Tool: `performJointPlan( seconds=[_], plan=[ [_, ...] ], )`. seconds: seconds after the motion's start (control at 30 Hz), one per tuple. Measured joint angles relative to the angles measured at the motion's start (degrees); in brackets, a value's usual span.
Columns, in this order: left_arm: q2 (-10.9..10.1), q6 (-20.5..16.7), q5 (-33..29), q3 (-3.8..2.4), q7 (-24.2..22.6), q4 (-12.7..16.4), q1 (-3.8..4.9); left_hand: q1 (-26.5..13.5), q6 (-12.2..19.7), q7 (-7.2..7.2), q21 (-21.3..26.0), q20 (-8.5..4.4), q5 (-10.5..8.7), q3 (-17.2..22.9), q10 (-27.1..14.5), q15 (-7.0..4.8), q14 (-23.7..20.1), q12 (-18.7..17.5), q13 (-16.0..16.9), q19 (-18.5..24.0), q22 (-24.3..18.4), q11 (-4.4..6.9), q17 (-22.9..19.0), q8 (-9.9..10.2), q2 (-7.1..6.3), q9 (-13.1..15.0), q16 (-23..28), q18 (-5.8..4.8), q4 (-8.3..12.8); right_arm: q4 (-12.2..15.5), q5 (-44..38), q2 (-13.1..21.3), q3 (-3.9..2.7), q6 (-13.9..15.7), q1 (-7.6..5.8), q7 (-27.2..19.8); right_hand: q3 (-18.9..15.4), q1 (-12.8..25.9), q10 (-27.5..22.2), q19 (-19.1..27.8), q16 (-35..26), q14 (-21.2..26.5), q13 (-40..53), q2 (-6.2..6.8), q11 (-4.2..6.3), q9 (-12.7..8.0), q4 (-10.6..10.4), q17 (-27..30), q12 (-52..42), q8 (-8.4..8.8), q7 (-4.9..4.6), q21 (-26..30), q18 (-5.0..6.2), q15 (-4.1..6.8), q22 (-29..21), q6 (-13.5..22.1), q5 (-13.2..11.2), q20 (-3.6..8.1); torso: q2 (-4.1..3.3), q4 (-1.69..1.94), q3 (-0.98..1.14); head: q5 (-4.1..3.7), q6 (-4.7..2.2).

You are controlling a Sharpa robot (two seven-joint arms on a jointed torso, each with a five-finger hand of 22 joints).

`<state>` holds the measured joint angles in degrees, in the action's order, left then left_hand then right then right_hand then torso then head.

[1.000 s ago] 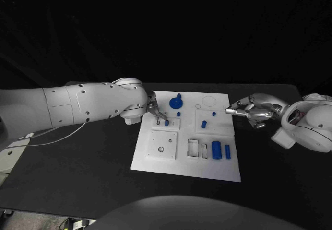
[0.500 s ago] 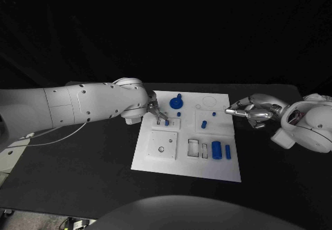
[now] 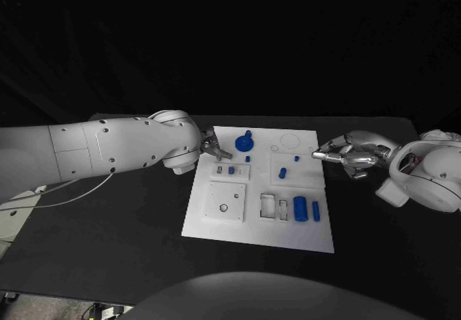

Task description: Assemble the parts on the task board

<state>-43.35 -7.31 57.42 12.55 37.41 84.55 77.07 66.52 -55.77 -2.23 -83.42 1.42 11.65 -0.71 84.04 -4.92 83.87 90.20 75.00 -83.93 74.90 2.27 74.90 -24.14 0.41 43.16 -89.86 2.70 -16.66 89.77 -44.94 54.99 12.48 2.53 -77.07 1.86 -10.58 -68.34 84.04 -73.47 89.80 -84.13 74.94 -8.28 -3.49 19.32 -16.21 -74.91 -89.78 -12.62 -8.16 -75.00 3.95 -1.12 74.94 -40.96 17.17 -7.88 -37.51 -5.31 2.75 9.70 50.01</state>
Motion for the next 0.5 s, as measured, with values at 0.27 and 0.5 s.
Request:
performJointPlan(
  seconds=[0.27, 0.5],
  plan=[
    [-1.5, -3.0, -0.7, 0.00, -4.6, 2.6, 0.00, -0.7, 0.0, 0.00, -0.2, 0.00, 4.65, -1.4, 0.0, 0.00, 0.0, 0.0, 0.0, 0.0, 0.0, 0.00, 0.0, -0.3, 0.65, 0.1, 0.0, 0.00, -0.1, -0.1, 0.1, 0.1, 0.00, 0.0, 0.07, 0.0, -0.2, 0.3, 0.0, 0.0, 0.0, 0.0, 0.1, -0.76, 0.00, -0.1, -0.2, 0.0, 0.0, 0.00, -0.17, 0.2, 0.00, 0.00, 0.0, 0.2, 0.3, 0.00, -0.01, 0.03, 0.00, -0.04, 0.00],
    [-2.0, -2.4, -0.5, 0.01, -5.3, 4.9, -0.41, -2.0, 0.4, 0.00, -0.2, 0.00, 3.27, -3.5, 0.0, 0.00, 0.0, 0.0, 0.0, 0.0, 0.0, 0.00, 0.0, 0.0, -0.11, -0.5, 0.0, 0.00, 0.0, -0.1, 0.3, 0.1, 0.00, -0.1, 0.17, 0.0, -0.2, 0.5, 0.0, 0.0, 0.0, 0.0, 0.1, -0.98, 0.00, -0.1, -0.2, 0.0, 0.0, 0.00, -0.17, 0.2, 0.00, 0.00, 0.0, 0.2, 0.3, 0.00, 0.03, 0.03, 0.04, 0.12, 0.00]
  ],
)
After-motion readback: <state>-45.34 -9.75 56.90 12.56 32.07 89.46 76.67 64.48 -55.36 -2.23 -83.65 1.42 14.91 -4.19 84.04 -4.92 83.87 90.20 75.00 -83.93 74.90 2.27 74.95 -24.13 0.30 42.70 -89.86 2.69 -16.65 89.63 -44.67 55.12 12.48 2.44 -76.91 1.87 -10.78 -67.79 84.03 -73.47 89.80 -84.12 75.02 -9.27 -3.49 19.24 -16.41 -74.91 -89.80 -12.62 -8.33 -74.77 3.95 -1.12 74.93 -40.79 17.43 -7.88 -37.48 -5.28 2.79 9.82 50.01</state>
